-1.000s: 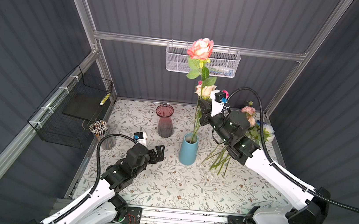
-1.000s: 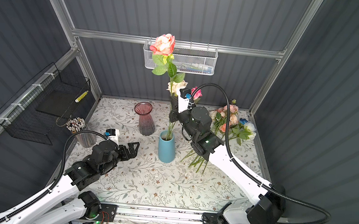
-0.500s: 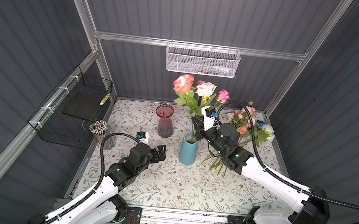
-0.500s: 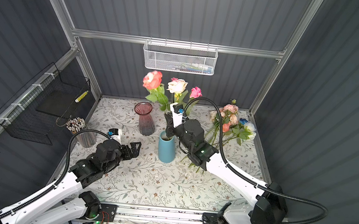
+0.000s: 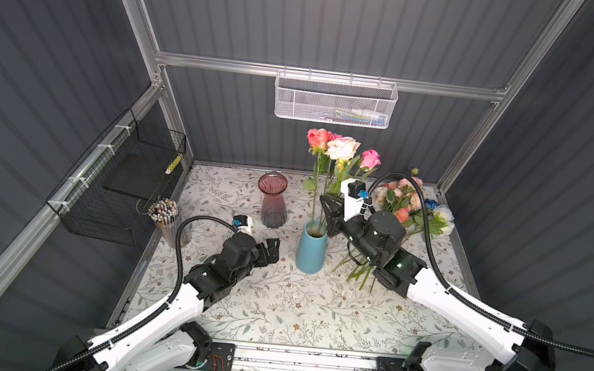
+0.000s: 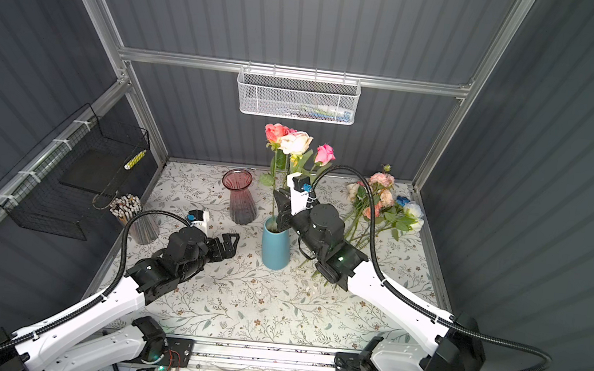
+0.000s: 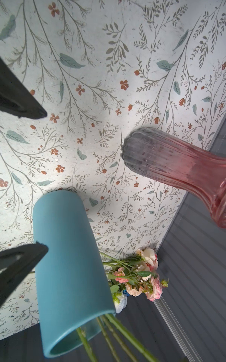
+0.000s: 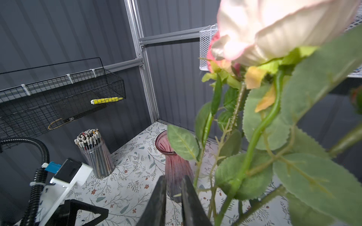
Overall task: Arrange flowers in a vase
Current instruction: Place the flower in the vase, then pick up the flower from the flowers.
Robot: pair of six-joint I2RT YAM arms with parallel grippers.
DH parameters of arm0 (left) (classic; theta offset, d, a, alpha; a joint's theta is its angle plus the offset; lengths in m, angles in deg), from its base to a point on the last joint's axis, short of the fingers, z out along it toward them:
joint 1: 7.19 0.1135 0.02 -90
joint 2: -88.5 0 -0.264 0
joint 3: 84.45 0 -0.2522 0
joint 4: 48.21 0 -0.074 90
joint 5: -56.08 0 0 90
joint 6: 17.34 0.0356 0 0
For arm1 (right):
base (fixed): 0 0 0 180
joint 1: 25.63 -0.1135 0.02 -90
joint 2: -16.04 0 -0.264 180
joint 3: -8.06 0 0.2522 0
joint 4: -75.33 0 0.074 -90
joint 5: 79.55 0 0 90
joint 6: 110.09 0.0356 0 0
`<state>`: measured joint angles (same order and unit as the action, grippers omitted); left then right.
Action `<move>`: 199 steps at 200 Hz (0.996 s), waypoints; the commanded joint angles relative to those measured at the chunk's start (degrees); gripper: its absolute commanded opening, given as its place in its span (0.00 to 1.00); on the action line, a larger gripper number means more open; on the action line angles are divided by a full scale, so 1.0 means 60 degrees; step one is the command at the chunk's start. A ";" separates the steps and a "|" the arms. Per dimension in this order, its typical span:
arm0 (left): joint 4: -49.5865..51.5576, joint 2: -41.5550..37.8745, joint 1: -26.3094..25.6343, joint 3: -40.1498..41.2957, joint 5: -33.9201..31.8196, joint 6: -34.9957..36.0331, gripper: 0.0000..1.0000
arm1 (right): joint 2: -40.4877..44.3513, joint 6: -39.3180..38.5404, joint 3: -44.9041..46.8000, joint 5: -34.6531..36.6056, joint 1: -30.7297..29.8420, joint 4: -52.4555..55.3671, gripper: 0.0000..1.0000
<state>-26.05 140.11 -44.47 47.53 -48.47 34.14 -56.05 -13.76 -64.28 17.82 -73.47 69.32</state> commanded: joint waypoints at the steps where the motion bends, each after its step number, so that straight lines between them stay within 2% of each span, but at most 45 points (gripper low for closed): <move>1: -0.0170 -0.0015 0.0050 -0.0286 0.0127 0.0272 1.00 | 0.0205 0.0184 -0.0060 -0.0213 -0.0195 0.0043 0.22; 14: -0.0138 -0.0055 0.0053 -0.0322 0.0099 0.0358 1.00 | 0.0385 0.0123 -0.0195 -0.0423 -0.0389 0.0371 0.27; 74: -0.0059 -0.0411 0.0047 -0.0213 -0.0128 0.0570 0.99 | 0.1892 0.0526 -0.0271 -0.0220 -0.0729 0.2027 0.29; 106: -0.0484 -0.0774 0.0046 0.0078 -0.0073 0.0701 1.00 | 0.3113 0.0523 0.0163 0.0481 -0.0727 0.3438 0.27; 134: -0.1004 -0.1127 0.0048 0.0431 -0.0090 0.0568 0.99 | 0.4128 0.0565 0.0616 0.1802 -0.0659 0.4782 0.25; 153: -0.1138 -0.1179 0.0046 0.0495 -0.0032 0.0547 0.99 | 0.4752 0.0735 0.1137 0.2409 -0.0465 0.5053 0.25; 170: -0.1248 -0.1075 0.0046 0.0533 0.0127 0.0538 0.99 | 0.5080 0.1013 0.1563 0.2537 0.0095 0.5047 0.26; 179: -0.1349 -0.0927 0.0046 0.0557 0.0231 0.0443 0.99 | 0.5035 0.1448 0.1769 0.2410 0.0843 0.5149 0.29; 199: -0.1297 -0.0187 0.0046 0.0447 0.0271 0.0274 1.00 | 0.4509 0.2682 0.2100 0.0508 0.3183 0.5101 0.31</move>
<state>-32.74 134.84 -44.47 49.67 -47.81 36.50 -26.17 -6.27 -53.97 27.70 -66.76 97.91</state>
